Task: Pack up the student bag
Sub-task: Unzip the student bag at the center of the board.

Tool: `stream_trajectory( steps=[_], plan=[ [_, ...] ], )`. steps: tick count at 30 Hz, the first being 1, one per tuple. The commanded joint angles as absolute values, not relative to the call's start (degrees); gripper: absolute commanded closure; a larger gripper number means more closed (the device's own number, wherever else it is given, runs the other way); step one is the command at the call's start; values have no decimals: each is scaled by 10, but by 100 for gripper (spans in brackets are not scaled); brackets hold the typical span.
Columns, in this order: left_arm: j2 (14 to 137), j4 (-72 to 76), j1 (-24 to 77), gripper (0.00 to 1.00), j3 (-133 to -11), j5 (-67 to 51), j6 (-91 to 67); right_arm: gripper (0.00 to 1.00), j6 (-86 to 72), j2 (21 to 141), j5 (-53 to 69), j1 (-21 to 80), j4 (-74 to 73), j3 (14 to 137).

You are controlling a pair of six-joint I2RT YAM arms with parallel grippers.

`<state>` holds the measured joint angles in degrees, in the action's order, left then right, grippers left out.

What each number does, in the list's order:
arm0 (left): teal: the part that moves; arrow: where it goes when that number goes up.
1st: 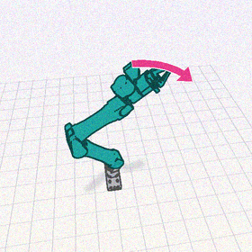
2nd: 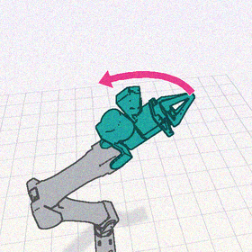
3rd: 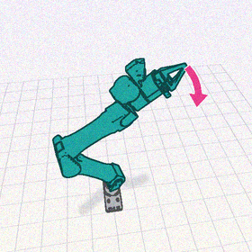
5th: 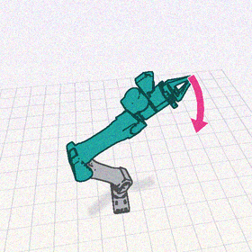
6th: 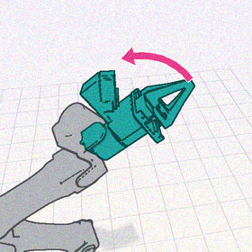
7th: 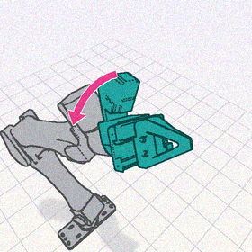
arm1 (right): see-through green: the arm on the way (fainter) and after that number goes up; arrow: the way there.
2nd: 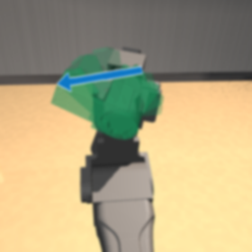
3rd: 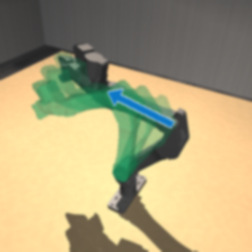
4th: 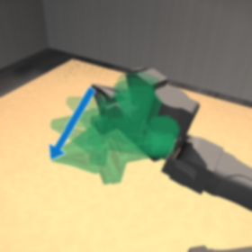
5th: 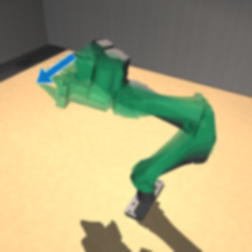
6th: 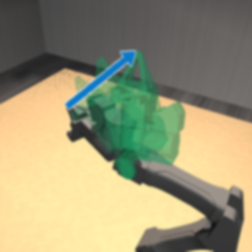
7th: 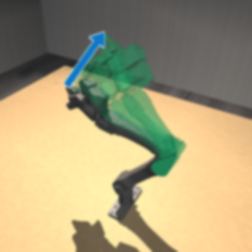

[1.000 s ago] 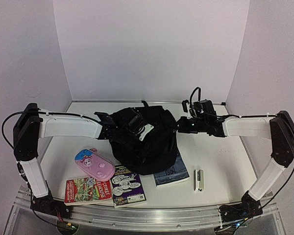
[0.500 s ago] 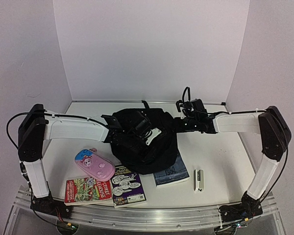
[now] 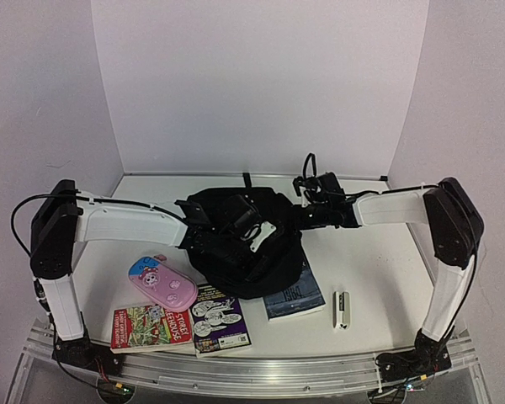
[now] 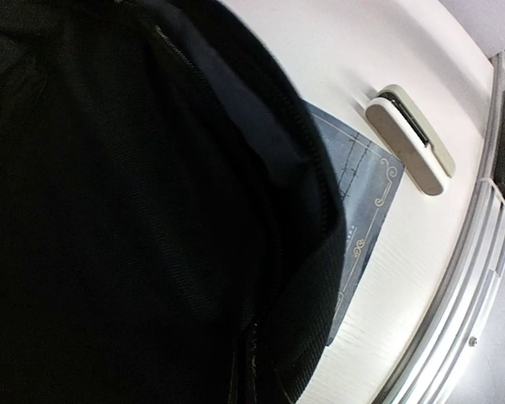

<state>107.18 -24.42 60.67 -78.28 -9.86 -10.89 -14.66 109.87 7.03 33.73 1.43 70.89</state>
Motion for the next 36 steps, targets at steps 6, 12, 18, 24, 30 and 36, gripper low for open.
stream_trajectory(
  steps=[6, 12, 18, 24, 30, 36],
  plan=[
    [991, -229, 591, 100, -801, -30, -199, 34, -240, 954, 71, 327, 37, 621],
    [983, -197, 560, 100, -814, -24, -223, 25, -333, 870, 97, 352, 25, 538],
    [984, -185, 546, 100, -820, -33, -225, 24, -414, 837, 89, 408, 23, 488],
    [983, -186, 543, 100, -831, -35, -213, 34, -452, 862, 69, 433, 25, 478],
    [946, -240, 529, 100, -859, 19, -179, 82, -411, 881, 20, 436, 23, 504],
    [868, -301, 474, 100, -888, 31, -152, 100, -340, 881, 20, 350, -19, 502]
  ],
)
